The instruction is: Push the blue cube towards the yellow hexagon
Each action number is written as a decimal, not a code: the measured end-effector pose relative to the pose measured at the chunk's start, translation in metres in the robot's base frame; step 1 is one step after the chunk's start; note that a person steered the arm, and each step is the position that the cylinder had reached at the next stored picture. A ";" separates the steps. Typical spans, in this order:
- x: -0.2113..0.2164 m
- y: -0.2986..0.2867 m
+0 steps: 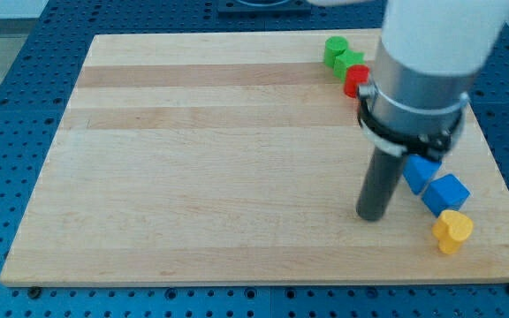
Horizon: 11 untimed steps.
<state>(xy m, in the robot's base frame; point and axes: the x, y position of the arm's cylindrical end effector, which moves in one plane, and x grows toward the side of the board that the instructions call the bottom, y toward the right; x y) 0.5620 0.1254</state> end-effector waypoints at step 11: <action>-0.070 0.088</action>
